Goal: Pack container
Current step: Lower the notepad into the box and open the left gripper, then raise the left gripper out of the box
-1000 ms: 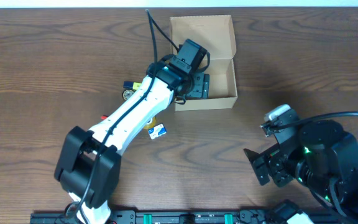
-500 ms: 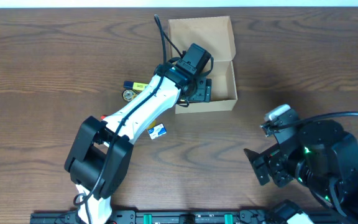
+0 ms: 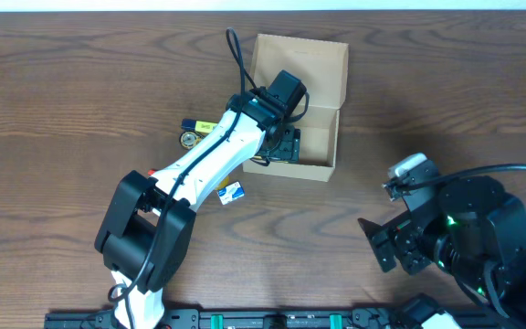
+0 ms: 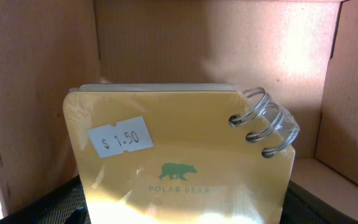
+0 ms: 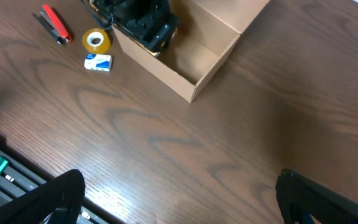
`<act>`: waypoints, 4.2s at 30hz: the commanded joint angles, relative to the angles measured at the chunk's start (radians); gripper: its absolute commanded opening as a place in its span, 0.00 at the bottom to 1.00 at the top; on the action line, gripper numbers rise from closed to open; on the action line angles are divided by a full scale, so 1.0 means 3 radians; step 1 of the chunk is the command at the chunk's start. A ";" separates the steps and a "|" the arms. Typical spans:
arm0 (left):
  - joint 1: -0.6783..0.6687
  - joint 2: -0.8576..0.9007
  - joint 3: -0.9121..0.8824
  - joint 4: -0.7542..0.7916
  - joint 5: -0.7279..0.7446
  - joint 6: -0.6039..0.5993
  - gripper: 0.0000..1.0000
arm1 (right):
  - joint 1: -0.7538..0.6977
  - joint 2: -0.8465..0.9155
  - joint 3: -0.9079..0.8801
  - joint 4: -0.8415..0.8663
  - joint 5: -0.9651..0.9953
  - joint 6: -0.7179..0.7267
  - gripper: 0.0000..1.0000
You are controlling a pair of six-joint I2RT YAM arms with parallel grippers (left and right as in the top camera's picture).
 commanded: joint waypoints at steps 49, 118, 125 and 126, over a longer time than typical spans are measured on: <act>0.0041 -0.0008 0.0872 -0.0429 -0.0985 0.0991 0.76 | -0.0052 -0.0006 -0.0004 0.0000 -0.0010 0.0047 0.99; 0.0511 -0.0014 0.0178 -0.0346 0.0195 0.0001 0.95 | -0.0052 -0.0006 -0.0004 0.0000 -0.0009 0.0047 0.99; 0.0520 -0.0287 0.0515 -0.0367 -0.0064 0.0362 0.95 | -0.0052 -0.0006 -0.0004 0.0000 -0.0009 0.0047 0.99; 0.0520 -0.0345 0.0553 -0.0374 -0.0173 0.0411 0.95 | -0.0052 -0.0006 -0.0004 0.0000 -0.0010 0.0047 0.99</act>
